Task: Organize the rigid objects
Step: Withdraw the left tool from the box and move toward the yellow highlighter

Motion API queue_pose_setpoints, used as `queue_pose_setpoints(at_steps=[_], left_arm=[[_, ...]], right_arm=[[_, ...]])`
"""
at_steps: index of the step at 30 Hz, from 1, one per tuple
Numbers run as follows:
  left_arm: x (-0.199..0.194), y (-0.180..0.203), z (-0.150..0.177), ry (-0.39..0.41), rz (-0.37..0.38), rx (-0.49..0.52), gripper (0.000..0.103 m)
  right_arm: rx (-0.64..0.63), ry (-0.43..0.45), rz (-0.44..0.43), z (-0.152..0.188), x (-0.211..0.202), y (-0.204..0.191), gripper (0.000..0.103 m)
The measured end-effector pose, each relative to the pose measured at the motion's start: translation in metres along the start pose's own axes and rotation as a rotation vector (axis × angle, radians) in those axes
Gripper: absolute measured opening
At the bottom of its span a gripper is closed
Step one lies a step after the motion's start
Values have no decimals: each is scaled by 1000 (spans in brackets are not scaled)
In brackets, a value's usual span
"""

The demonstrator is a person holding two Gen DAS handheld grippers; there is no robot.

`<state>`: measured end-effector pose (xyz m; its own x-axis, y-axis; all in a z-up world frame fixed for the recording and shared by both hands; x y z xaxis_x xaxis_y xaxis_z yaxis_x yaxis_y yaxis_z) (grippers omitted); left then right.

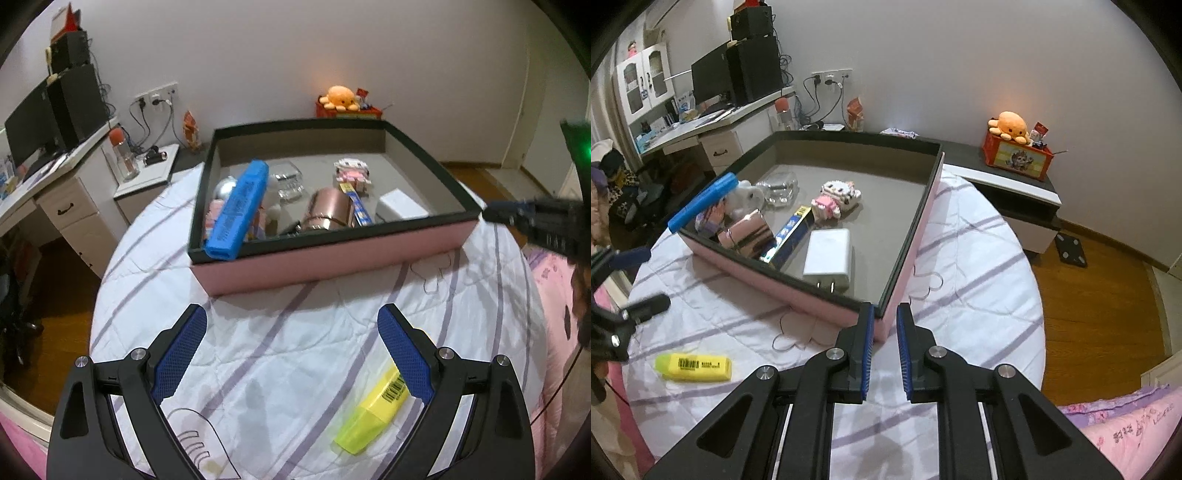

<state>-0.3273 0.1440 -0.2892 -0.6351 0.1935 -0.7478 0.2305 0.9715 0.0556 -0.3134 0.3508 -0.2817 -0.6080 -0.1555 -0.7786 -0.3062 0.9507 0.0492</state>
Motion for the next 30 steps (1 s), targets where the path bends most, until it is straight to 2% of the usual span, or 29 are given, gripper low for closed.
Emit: queue_pose_setpoints(at_steps=[6, 8, 10, 13, 17, 19, 21, 24, 26, 27, 28, 30], left_arm=[[-5, -15, -20, 37, 11, -47, 97], [-6, -24, -30, 50, 7, -65, 97], [-8, -37, -40, 69, -2, -85, 97], [-9, -51, -47, 76, -17, -96, 97], [-11, -56, -42, 77, -3, -93, 97], [-10, -55, -38, 70, 3, -80, 98], [-8, -55, -33, 61, 4, -75, 98], [-10, -52, -27, 59, 14, -70, 98], [-13, -47, -21, 64, 27, -59, 99], [-15, -43, -18, 62, 34, -46, 99], [-16, -41, -16, 62, 34, -37, 99], [-19, -36, -11, 61, 38, -20, 99]], right_arm=[[40, -1, 0, 7, 1, 0, 15], [41, -2, -8, 10, -2, -3, 20], [49, 13, 6, 14, -6, -6, 32], [71, 27, 13, 20, -9, -8, 41], [104, 26, 20, 29, -9, -15, 43], [110, 33, 21, 29, -9, -20, 52], [107, 28, 22, 28, -7, -26, 57], [117, 31, 19, 28, -8, -32, 57], [127, 43, 23, 29, -11, -35, 63], [134, 46, 22, 30, -11, -38, 74], [138, 51, 21, 31, -12, -39, 78], [138, 50, 16, 32, -13, -44, 78]])
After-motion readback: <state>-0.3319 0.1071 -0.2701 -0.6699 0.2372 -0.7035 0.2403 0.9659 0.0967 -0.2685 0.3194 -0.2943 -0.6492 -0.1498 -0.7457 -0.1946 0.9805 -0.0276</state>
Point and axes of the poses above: each gripper's, at about its wrist camera, not at the fingertips, and x roughly the way its jaws point, y to its right, z to its underside, the point moved 10 cm from there along x, roughly the way its jaws point, and after that the axes turned 6 degrees about -x, right-handed, at the moved point
